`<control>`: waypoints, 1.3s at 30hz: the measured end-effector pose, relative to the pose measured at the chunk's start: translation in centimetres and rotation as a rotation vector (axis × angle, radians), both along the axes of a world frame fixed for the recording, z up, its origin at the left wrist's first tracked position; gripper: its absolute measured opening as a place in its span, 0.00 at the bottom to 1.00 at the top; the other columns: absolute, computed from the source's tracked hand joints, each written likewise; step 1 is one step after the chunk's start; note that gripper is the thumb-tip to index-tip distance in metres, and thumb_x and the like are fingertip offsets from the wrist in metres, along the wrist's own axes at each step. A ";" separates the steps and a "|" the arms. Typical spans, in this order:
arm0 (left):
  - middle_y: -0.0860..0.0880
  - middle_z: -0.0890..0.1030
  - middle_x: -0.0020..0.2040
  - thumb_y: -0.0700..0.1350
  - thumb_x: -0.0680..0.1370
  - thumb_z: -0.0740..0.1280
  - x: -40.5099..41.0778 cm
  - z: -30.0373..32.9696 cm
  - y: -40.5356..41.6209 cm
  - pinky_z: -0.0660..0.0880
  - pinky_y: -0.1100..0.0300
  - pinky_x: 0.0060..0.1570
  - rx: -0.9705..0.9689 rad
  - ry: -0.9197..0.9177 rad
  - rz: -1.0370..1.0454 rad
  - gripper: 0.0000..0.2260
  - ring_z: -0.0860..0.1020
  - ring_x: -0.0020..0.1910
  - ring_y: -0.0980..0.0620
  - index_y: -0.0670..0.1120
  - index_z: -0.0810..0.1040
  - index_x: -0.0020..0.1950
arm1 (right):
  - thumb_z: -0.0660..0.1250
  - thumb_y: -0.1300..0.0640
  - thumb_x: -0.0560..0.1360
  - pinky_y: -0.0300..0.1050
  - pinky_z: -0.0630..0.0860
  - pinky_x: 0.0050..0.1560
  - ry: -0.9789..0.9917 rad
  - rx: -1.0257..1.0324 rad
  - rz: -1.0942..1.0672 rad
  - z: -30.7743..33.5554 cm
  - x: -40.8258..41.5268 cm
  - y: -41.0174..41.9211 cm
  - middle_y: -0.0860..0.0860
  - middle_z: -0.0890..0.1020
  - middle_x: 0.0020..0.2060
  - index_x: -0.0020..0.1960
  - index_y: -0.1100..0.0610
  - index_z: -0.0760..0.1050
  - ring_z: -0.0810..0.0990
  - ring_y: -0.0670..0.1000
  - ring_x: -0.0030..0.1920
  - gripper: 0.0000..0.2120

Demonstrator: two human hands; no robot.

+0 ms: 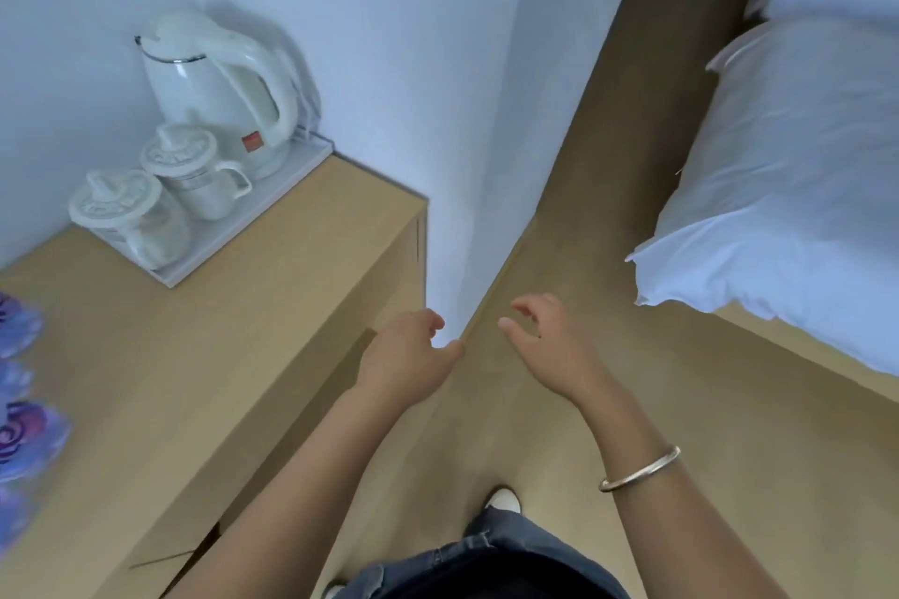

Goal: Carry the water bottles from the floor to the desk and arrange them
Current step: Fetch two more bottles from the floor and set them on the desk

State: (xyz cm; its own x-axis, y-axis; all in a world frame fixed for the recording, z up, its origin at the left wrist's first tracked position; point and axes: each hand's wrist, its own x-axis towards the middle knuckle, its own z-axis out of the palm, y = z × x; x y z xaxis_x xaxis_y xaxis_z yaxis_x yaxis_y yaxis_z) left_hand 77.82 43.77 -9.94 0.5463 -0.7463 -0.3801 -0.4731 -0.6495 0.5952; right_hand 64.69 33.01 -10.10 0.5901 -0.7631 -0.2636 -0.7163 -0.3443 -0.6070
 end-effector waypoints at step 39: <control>0.52 0.76 0.55 0.54 0.76 0.64 -3.1 1.0 -69.6 0.73 0.55 0.57 -0.024 -0.003 -0.429 0.17 0.75 0.55 0.52 0.48 0.73 0.62 | 0.59 0.49 0.78 0.44 0.69 0.56 0.112 -0.031 -0.367 1.0 -7.2 -59.6 0.53 0.75 0.57 0.60 0.60 0.72 0.72 0.52 0.59 0.17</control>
State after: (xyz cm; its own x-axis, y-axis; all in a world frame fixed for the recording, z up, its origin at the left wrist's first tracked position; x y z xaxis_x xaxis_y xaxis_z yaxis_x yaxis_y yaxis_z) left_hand 74.72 -25.87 -8.98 0.1858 -0.9147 -0.3589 -0.6995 -0.3796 0.6055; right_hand 57.49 -26.55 -9.06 0.2448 -0.9270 -0.2843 -0.8564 -0.0692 -0.5117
